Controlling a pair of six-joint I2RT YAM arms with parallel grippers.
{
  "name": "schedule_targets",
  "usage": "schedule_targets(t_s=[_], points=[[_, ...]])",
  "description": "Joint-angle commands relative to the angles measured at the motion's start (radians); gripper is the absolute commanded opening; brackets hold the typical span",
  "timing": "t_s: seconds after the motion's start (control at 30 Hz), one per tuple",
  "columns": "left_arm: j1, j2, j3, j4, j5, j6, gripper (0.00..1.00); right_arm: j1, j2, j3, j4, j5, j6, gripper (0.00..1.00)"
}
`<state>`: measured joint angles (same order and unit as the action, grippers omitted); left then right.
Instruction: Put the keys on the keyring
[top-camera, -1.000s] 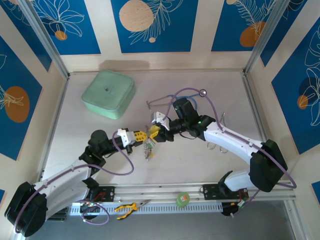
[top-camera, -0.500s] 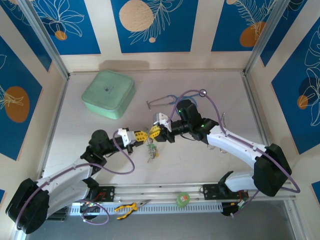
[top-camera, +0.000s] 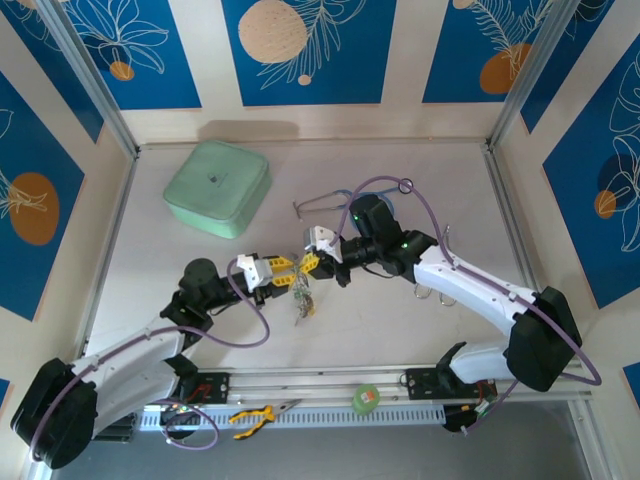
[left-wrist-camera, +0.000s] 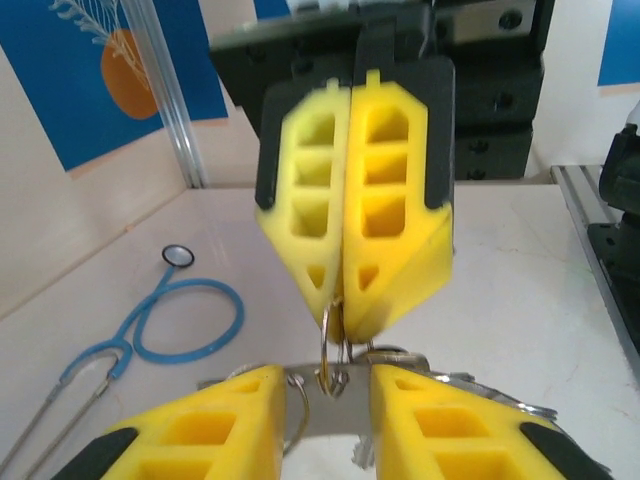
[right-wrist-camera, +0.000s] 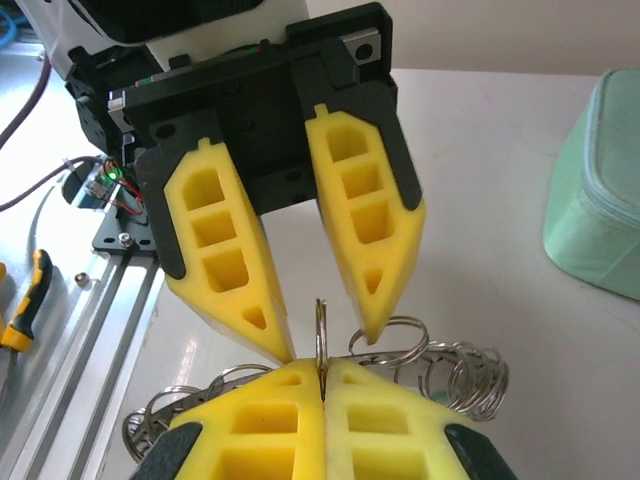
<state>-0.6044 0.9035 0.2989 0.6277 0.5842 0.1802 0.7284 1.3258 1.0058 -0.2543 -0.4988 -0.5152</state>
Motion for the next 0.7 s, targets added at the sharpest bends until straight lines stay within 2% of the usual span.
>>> schedule_targets(t_s=[0.0, 0.1, 0.3, 0.57, 0.63, 0.67], points=[[-0.008, -0.029, 0.066, -0.186, -0.019, 0.081, 0.25, 0.02, 0.007, 0.092, -0.181, 0.065, -0.124, 0.0], [-0.007, -0.031, 0.088, -0.241, -0.021, 0.109, 0.22, 0.046, 0.029, 0.148, -0.278, 0.138, -0.18, 0.0], [-0.008, -0.02, 0.113, -0.238, 0.005, 0.114, 0.22, 0.09, 0.076, 0.241, -0.399, 0.252, -0.253, 0.0], [-0.007, 0.025, 0.126, -0.208, 0.054, 0.1, 0.08, 0.148, 0.134, 0.318, -0.433, 0.279, -0.281, 0.0], [-0.008, 0.024, 0.126, -0.204, 0.059, 0.103, 0.0, 0.144, 0.131, 0.315, -0.412, 0.253, -0.269, 0.0], [-0.008, 0.02, 0.125, -0.205, 0.06, 0.105, 0.0, 0.134, 0.12, 0.301, -0.387, 0.236, -0.254, 0.0]])
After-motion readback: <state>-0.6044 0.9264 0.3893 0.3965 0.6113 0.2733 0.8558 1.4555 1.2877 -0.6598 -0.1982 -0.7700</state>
